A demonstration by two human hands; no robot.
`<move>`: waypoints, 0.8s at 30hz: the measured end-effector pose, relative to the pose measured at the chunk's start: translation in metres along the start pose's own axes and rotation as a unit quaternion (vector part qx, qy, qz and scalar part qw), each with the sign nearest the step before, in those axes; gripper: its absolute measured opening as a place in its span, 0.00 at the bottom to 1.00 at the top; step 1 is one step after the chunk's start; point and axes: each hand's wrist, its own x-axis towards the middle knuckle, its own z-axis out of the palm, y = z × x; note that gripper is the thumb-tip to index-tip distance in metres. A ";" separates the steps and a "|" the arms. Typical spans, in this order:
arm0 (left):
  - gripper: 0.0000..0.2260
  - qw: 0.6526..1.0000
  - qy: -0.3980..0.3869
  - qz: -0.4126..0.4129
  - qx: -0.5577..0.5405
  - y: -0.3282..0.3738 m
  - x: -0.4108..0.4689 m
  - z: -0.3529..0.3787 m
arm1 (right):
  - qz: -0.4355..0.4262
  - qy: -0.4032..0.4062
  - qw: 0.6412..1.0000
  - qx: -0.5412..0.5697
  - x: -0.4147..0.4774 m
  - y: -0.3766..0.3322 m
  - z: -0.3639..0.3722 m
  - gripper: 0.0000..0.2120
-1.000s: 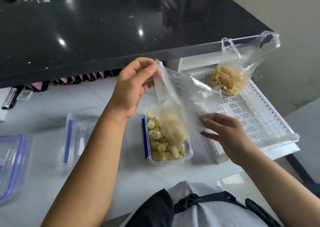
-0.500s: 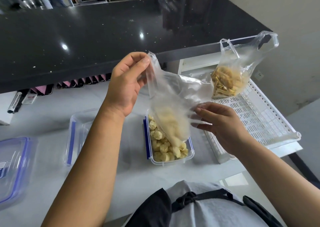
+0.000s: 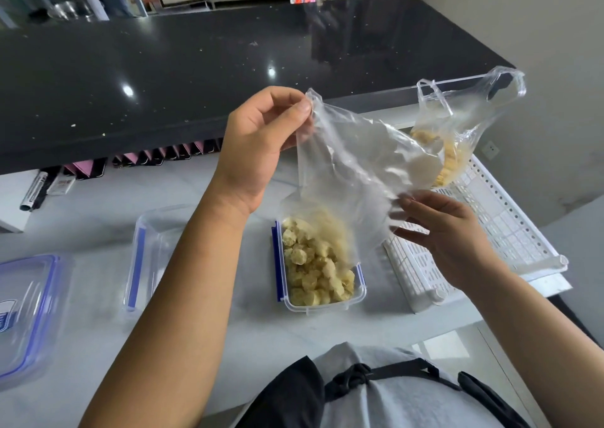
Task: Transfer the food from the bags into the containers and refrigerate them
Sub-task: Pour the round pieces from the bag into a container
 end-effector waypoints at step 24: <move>0.05 0.999 -0.012 0.027 0.038 0.027 0.004 0.006 | -0.012 -0.034 0.998 0.058 0.001 -0.015 -0.012 0.06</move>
